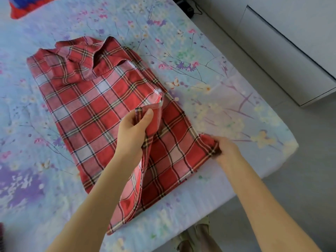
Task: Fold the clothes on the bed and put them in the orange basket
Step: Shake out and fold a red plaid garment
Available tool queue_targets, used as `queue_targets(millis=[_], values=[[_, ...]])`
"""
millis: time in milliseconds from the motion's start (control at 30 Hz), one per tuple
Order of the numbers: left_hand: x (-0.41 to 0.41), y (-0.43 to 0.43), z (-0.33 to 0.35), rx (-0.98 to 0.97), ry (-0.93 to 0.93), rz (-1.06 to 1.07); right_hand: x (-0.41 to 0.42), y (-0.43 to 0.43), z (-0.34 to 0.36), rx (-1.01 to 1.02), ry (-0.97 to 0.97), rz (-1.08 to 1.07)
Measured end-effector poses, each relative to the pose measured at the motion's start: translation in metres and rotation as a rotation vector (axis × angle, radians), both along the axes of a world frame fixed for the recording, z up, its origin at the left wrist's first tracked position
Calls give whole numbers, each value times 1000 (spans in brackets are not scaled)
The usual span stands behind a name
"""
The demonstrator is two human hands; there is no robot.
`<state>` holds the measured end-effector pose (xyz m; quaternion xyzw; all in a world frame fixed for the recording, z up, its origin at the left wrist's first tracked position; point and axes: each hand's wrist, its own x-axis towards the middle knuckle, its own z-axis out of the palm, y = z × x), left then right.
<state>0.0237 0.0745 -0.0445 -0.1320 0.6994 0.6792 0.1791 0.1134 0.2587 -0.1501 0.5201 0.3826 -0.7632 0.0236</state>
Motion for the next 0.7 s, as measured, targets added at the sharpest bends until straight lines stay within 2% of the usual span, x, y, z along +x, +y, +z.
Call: queue_targets(millis=[67,100,133,200,233,267,300,367,433,467,500,567,600,633,700], values=[[0,-1,4,1,0,14,5,-9,20,450,165,-21],[1,-1,7,10,-3,22,14,-20,28,561,246,40],[1,-1,8,21,-4,32,25,-29,28,517,236,77],[3,0,11,37,2,47,42,-37,13,170,-13,111],[3,0,12,46,6,54,50,-39,1,13,-176,223],[3,-2,13,55,10,63,56,-40,-11,-42,-323,409],[2,-3,13,64,16,68,59,-40,-20,19,-405,606],[0,-7,11,68,26,74,56,-37,-34,343,-457,836],[-2,-11,6,68,41,86,41,-30,-38,643,-387,733],[-4,-14,2,63,41,93,31,-27,-38,694,-376,627],[-5,-15,-3,46,39,92,21,-21,-38,627,-369,505],[-6,-19,-14,-52,65,56,5,-14,-46,370,-265,280],[-5,-20,-20,-136,95,9,0,-15,-44,289,-213,241],[-2,-20,-26,-221,123,-50,-5,-20,-41,325,-162,219],[4,-16,-36,-364,163,-197,-10,-43,-13,720,36,286]])
